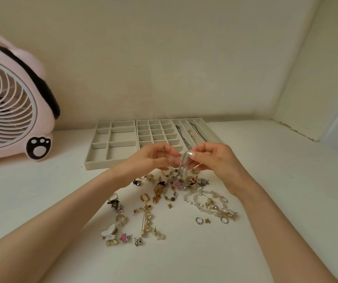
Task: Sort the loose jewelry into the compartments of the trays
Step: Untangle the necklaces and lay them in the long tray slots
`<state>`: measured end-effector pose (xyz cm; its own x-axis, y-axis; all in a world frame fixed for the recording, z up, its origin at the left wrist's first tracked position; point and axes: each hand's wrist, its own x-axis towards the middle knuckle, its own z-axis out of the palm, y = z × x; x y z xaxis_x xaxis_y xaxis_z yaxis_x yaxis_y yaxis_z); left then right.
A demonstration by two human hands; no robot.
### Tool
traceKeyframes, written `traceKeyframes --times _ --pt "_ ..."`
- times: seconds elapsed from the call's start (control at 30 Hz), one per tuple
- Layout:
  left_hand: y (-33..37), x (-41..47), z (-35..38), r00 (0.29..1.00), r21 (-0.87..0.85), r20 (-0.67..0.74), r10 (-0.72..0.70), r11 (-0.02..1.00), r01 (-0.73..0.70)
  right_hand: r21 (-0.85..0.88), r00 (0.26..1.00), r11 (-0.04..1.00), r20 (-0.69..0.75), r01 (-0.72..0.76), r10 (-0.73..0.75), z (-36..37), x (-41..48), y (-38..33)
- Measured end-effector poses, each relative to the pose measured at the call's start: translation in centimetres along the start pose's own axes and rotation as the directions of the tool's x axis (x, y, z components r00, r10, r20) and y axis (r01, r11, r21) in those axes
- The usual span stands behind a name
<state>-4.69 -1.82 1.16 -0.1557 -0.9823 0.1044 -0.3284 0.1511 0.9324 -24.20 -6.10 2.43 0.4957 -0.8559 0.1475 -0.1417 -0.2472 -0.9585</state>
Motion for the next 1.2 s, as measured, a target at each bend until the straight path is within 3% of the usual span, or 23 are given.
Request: traceKeyframes --times 0.17,0.27,0.47,0.67,0.8,1.0,1.1,1.2 --pt "0.3 -0.4 0.7 0.996 -0.033 0.089 0.027 0.999 -0.024 0.181 1.000 0.983 0.001 0.028 -0.028 0.3 0.1 -0.1" --pt "0.4 -0.5 0.8 0.998 -0.014 0.023 0.066 0.998 -0.066 0.249 0.999 0.967 -0.015 0.051 -0.049 0.2 0.1 -0.3" --pt "0.9 -0.4 0.7 0.991 -0.169 -0.103 0.082 0.981 -0.099 0.319 1.000 0.948 -0.007 0.003 -0.001 0.2 0.3 0.0" --pt "0.8 -0.3 0.3 0.960 -0.198 -0.272 0.071 0.972 -0.128 0.376 0.999 0.926 -0.015 -0.031 0.040 -1.0 0.8 0.5" --pt "0.7 -0.1 -0.1 0.941 -0.280 -0.338 0.037 0.950 -0.138 0.328 0.998 0.942 0.019 -0.064 0.061 -1.4 0.7 0.7" --pt "0.6 0.0 -0.7 0.903 -0.208 -0.422 0.079 0.961 -0.181 0.023 0.992 0.995 -0.074 -0.099 0.100 -0.9 0.6 1.1" --pt "0.6 0.2 -0.9 0.887 -0.124 -0.447 0.118 0.974 -0.192 0.032 0.988 0.994 -0.114 -0.101 0.104 -1.2 0.7 1.3" --pt "0.5 0.4 -1.5 0.864 -0.029 -0.484 0.140 0.984 -0.175 0.145 0.986 0.984 -0.113 -0.107 0.124 -1.7 0.9 1.4"
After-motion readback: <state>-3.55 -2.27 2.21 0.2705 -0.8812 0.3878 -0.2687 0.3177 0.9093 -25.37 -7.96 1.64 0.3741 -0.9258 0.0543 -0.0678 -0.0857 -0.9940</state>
